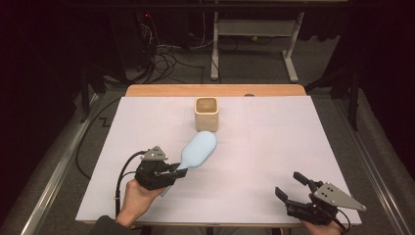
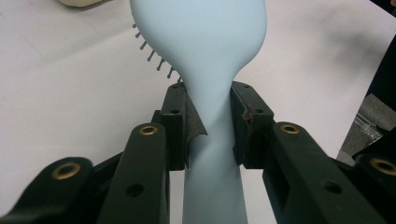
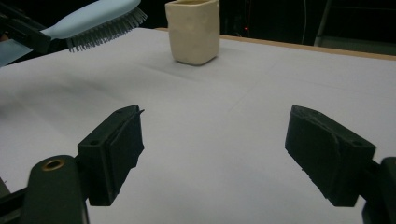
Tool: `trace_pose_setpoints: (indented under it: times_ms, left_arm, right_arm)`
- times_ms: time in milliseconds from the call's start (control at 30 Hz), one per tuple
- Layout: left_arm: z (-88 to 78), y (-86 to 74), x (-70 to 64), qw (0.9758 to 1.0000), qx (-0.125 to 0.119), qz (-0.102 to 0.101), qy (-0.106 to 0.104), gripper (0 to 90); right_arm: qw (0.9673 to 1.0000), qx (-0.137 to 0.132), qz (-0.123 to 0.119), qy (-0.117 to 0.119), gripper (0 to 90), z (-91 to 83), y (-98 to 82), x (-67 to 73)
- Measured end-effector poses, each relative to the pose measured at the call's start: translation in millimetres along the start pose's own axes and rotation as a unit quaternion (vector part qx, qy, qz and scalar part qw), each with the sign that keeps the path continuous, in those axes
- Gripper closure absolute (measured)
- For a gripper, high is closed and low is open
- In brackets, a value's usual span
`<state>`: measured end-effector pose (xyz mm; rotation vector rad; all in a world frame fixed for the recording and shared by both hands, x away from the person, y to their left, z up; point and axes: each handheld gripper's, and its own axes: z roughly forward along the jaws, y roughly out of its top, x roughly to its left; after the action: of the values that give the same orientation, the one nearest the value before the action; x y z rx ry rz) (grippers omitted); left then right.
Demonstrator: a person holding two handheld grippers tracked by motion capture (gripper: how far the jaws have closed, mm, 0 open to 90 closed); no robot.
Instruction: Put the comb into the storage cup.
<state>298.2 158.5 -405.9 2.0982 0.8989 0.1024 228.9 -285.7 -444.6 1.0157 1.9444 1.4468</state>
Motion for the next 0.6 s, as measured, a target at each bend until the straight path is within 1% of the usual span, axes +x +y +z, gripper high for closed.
trace_pose_setpoints:
  times_ms: [33,167,267,433,600]
  left_arm:
    - [0.3,-0.2,0.0,1.0,-0.002,0.0,0.001,69.6]
    - [0.8,-1.4,-0.8,1.0,-0.005,0.004,-0.001,69.6]
    - [1.9,-2.7,-2.2,1.0,-0.007,0.005,-0.003,69.6]
    - [3.8,-5.3,-2.3,0.9999,-0.004,0.007,-0.007,69.5]
    - [5.8,-8.5,-2.4,1.0,-0.003,0.006,-0.005,69.6]
  right_arm:
    - [1.0,-0.001,0.001,0.004,19.7,2.3,0.9,1.7]
    - [0.9998,0.003,-0.008,0.017,19.7,12.1,5.6,9.3]
    - [0.9995,0.0,-0.012,0.027,19.7,20.1,9.4,14.2]
    - [0.9988,0.003,-0.003,0.048,19.7,33.2,14.6,22.0]
    - [0.9979,0.004,-0.001,0.064,19.7,45.1,20.3,28.9]
